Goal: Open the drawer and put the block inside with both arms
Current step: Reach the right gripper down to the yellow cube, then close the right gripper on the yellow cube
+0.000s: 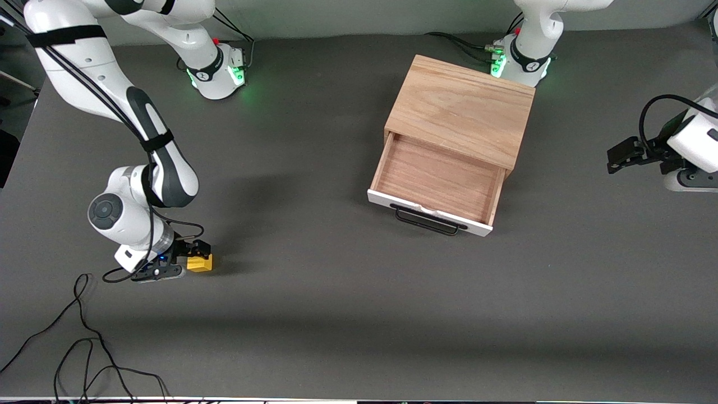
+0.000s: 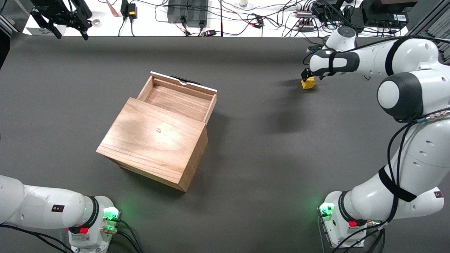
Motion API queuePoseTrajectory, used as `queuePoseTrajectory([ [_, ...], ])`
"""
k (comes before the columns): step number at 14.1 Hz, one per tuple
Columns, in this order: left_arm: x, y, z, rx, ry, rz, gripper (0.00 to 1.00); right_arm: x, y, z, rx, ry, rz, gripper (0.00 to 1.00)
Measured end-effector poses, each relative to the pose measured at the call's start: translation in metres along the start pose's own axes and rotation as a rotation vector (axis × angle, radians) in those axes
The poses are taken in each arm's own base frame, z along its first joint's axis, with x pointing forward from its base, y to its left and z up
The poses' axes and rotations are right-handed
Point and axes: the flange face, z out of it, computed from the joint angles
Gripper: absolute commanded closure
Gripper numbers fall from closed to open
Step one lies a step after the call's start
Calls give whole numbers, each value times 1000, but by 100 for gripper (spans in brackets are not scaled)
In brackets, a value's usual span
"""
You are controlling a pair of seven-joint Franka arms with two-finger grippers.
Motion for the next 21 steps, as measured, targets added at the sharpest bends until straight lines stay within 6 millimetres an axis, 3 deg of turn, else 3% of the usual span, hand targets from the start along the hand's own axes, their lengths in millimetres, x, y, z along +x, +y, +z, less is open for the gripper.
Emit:
queuePoseTrajectory([
  [3,0,0,0,0,0,3,0,-4,-1,16,0,3,-1,0],
  [13,0,4,-1,-1,2,10,0,-3,-4,16,0,8,-6,2],
  [15,0,4,-1,-1,2,11,0,-3,-4,16,0,9,-6,13],
  [19,0,5,-1,-2,2,13,0,-2,-5,15,0,15,-7,59],
  [21,0,5,-1,-2,2,15,0,0,-5,14,-1,25,-8,69],
])
